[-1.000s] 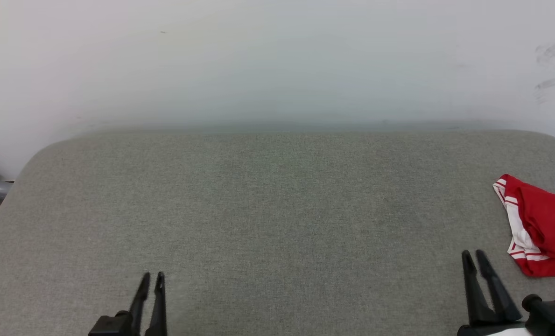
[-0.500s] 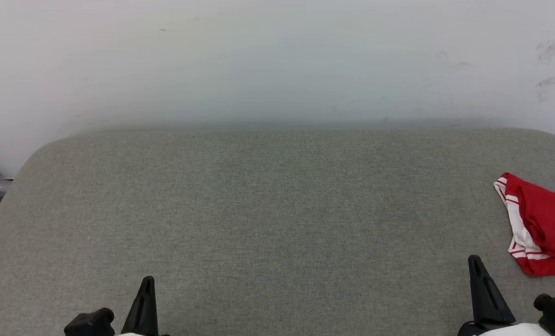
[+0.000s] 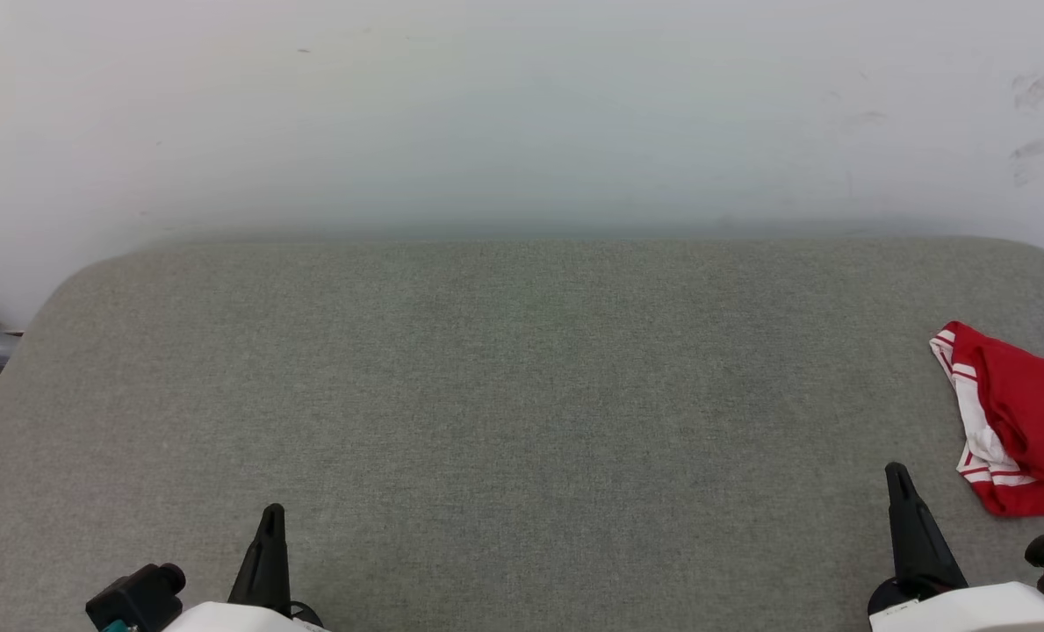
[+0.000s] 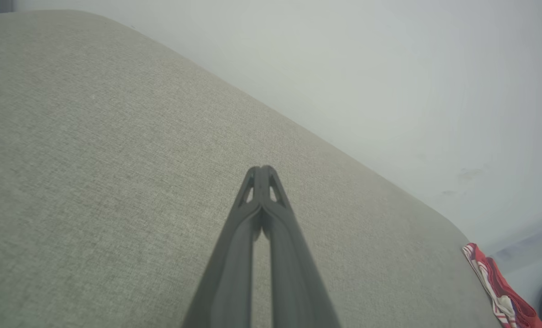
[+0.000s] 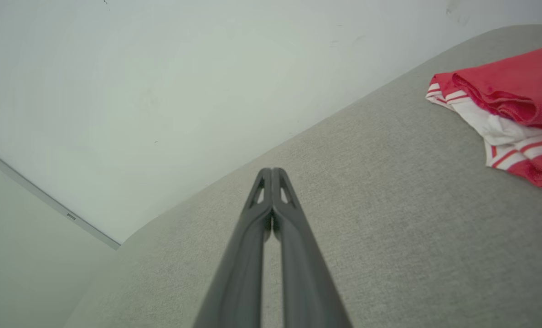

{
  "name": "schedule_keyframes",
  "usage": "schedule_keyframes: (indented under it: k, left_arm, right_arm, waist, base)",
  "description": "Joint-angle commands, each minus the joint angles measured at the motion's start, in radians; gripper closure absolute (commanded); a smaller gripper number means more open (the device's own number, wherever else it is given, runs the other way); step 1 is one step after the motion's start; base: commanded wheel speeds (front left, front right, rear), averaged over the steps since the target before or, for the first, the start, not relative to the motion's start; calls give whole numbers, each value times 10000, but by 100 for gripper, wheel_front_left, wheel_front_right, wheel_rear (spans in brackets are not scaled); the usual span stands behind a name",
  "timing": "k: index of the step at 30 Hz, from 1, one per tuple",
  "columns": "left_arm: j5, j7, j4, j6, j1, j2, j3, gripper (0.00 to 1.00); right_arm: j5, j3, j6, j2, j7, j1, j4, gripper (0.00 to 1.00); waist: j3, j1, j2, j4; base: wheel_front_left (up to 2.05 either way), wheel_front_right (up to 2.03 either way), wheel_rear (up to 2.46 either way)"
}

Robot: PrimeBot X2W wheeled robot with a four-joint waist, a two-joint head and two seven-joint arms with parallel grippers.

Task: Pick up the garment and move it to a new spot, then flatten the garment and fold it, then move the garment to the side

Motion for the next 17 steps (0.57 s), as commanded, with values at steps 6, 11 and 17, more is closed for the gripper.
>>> schedule_keyframes:
  k: [6,11,17]
  left_arm:
    - [-1220,282,26,-107,-443,8,123,100]
    - [-1794,428,85,-156,-558,7,175,100]
    - [-2608,628,178,-216,-711,7,247,100]
  right_arm:
    - [1218,-34,-2,-111,262,-476,38,100]
    - [1776,-50,-3,-118,395,-572,121,100]
    - [2565,-75,-3,-127,584,-709,229,100]
  waist:
    - [37,-1,-1,-4]
    - [58,-1,-1,-7]
    - [90,-1,-1,-10]
  base:
    - [0,0,0]
    - [0,0,0]
    - [0,0,0]
